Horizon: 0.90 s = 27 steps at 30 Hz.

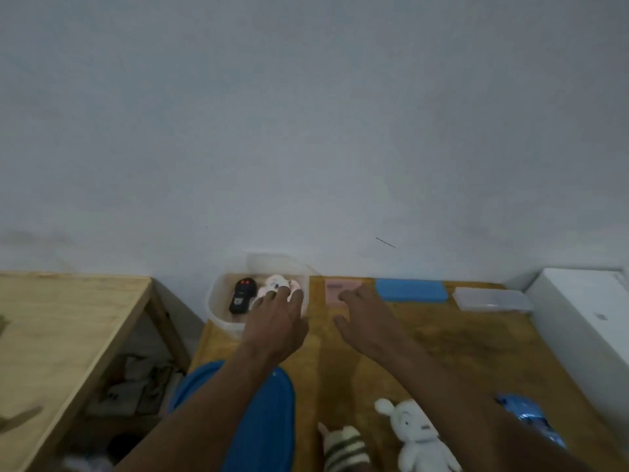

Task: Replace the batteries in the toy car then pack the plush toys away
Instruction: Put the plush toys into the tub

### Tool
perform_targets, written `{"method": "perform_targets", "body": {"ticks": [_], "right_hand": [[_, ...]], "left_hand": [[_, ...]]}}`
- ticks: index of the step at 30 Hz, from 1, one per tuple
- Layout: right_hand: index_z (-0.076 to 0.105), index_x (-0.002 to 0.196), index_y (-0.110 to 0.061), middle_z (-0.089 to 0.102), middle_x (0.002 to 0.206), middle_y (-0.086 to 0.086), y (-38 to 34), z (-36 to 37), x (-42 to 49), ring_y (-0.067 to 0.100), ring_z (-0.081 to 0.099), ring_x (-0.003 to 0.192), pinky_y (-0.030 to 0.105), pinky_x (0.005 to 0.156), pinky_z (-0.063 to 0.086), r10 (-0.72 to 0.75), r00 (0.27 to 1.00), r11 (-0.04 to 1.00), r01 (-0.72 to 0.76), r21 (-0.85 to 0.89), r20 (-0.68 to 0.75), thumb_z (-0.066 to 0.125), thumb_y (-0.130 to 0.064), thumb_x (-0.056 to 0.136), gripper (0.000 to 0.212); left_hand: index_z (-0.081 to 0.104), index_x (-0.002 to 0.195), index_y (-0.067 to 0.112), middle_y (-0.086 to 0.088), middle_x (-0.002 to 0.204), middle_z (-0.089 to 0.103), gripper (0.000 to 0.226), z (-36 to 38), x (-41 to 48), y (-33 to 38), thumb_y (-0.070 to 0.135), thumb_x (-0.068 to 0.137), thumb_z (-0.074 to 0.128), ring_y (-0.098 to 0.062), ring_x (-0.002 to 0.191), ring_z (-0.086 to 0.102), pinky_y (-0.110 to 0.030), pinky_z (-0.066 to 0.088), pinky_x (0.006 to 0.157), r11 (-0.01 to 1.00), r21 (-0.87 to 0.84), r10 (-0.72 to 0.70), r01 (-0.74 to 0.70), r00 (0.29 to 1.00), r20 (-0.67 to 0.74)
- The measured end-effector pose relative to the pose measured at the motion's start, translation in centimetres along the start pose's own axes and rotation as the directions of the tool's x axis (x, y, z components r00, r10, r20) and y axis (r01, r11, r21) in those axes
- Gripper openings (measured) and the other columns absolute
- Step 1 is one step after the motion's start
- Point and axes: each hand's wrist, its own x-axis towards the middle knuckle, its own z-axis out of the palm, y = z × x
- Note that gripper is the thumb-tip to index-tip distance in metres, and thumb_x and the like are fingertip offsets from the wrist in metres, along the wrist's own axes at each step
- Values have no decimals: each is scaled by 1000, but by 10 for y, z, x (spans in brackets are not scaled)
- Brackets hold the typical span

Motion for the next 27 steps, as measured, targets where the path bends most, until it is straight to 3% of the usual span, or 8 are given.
{"method": "perform_targets", "body": {"ticks": [7, 13, 19, 24, 27], "right_hand": [[47, 131, -20, 49, 130, 8, 64, -2, -91, 27, 45, 120, 38, 97, 40, 3, 994, 998, 4, -66, 105, 49, -39, 93, 43], [44, 132, -22, 46, 131, 9, 97, 19, -144, 30, 42, 121, 41, 98, 40, 30, 973, 999, -20, -45, 228, 46, -43, 92, 45], [33, 135, -32, 36, 142, 9, 114, 42, -175, 32, 38, 123, 42, 100, 39, 110, 944, 994, -104, -36, 311, 53, -51, 84, 58], [20, 143, -34, 20, 147, 15, 117, 52, -177, 36, 30, 130, 45, 101, 40, 166, 926, 985, -173, -9, 338, 58, -44, 85, 70], [15, 146, -33, 14, 150, 18, 116, 58, -175, 39, 28, 132, 46, 102, 38, 191, 912, 979, -202, -8, 364, 60, -42, 86, 76]], "left_hand": [[39, 137, 20, -6, 136, 46, 48, 22, -68, 101, 42, 94, 44, -28, 122, 47, -42, 45, 93, 995, -82, -52, 63, 990, 134], [38, 136, 22, -6, 137, 41, 46, 45, -115, 142, 39, 94, 46, -30, 124, 43, -43, 46, 91, 984, -103, -117, 147, 960, 254], [24, 146, 29, -11, 155, 17, 64, 72, -142, 153, 41, 90, 53, -36, 137, 25, -47, 41, 103, 968, -124, -150, 217, 901, 407], [22, 148, 21, -11, 154, 20, 68, 80, -150, 155, 38, 91, 57, -32, 138, 25, -38, 29, 111, 972, -94, -169, 216, 917, 361], [26, 147, 20, -12, 151, 23, 72, 86, -152, 152, 41, 88, 62, -31, 134, 29, -36, 30, 109, 961, -128, -187, 245, 917, 351]]}}
